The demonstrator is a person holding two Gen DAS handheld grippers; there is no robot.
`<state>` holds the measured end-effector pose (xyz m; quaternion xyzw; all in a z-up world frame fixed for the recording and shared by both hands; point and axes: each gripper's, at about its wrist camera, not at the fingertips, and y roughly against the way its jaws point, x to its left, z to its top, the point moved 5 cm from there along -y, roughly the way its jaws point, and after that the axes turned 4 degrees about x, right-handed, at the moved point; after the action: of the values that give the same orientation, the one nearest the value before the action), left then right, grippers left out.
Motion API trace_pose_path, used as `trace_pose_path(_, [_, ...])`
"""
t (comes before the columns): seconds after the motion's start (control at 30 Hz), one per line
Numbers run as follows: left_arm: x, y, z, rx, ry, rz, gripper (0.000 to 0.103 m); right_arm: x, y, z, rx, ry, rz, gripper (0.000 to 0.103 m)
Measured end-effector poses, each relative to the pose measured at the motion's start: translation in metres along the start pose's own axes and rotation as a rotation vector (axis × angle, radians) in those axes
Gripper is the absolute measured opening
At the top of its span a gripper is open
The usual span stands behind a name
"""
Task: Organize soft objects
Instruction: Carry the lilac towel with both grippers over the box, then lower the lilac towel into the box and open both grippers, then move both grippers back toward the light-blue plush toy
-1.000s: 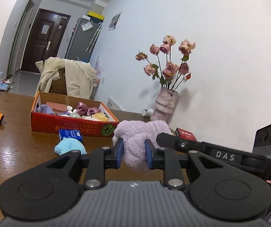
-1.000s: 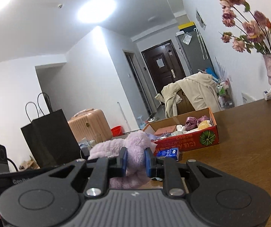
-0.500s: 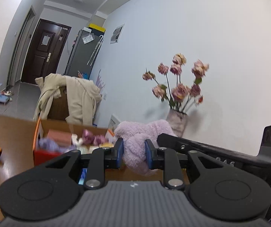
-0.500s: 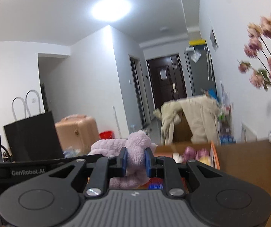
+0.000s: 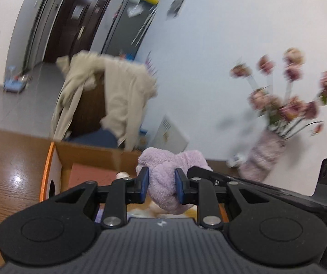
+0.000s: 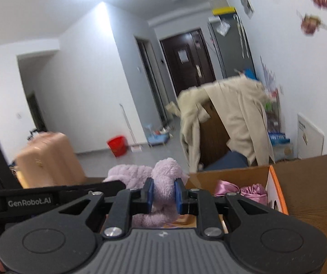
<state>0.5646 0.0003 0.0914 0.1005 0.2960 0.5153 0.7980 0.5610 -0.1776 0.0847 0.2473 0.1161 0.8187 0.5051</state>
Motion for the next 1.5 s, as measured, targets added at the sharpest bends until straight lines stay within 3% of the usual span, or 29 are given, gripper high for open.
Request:
trace_pose_path(0.1, [0.021, -0.051, -0.004, 0.077, 0.035, 0.023, 0.025, -0.023, -0.054, -0.006, 0.064, -0.002, -0.059, 0.019])
trace_pose_path(0.2, [0.038, -0.098, -0.014, 0.18, 0.072, 0.089, 0.025, -0.036, -0.099, -0.019, 0.119, 0.1, -0.184, 0.02])
trace_pose_path(0.27, [0.043, -0.118, -0.024, 0.225, 0.048, 0.137, 0.024, -0.046, -0.121, -0.032, 0.221, 0.091, -0.213, 0.019])
trace_pose_path(0.37, [0.049, -0.124, -0.034, 0.245, 0.073, 0.129, 0.033, -0.059, -0.138, -0.049, 0.342, 0.041, -0.164, 0.019])
trace_pose_path(0.5, [0.053, -0.121, -0.033, 0.248, 0.084, 0.167, 0.044, -0.05, -0.141, -0.051, 0.372, 0.118, -0.163, 0.022])
trace_pose_path(0.63, [0.043, -0.091, -0.021, 0.211, 0.054, 0.205, 0.044, -0.045, -0.131, -0.041, 0.354, 0.159, -0.216, 0.041])
trace_pose_path(0.73, [0.029, -0.054, -0.006, 0.169, 0.011, 0.21, 0.044, -0.04, -0.099, -0.025, 0.31, 0.13, -0.189, 0.065])
trace_pose_path(0.93, [-0.003, 0.042, 0.01, 0.043, -0.099, 0.324, 0.053, -0.019, 0.004, 0.012, 0.162, 0.161, -0.194, 0.068])
trace_pose_path(1.07, [-0.028, 0.108, 0.004, -0.028, -0.14, 0.347, 0.071, -0.001, 0.086, 0.022, 0.058, 0.191, -0.194, 0.073])
trace_pose_path(1.13, [-0.04, 0.14, -0.006, -0.065, -0.156, 0.347, 0.078, 0.006, 0.122, 0.021, 0.016, 0.198, -0.183, 0.081])
trace_pose_path(1.27, [-0.06, 0.195, -0.045, -0.162, -0.181, 0.372, 0.084, 0.017, 0.186, 0.002, -0.053, 0.209, -0.166, 0.084])
trace_pose_path(1.4, [-0.075, 0.23, -0.092, -0.188, -0.203, 0.338, 0.094, 0.032, 0.239, -0.029, -0.12, 0.232, -0.151, 0.089])
trace_pose_path(1.5, [-0.081, 0.253, -0.129, -0.209, -0.241, 0.323, 0.096, 0.041, 0.274, -0.061, -0.168, 0.236, -0.13, 0.094])
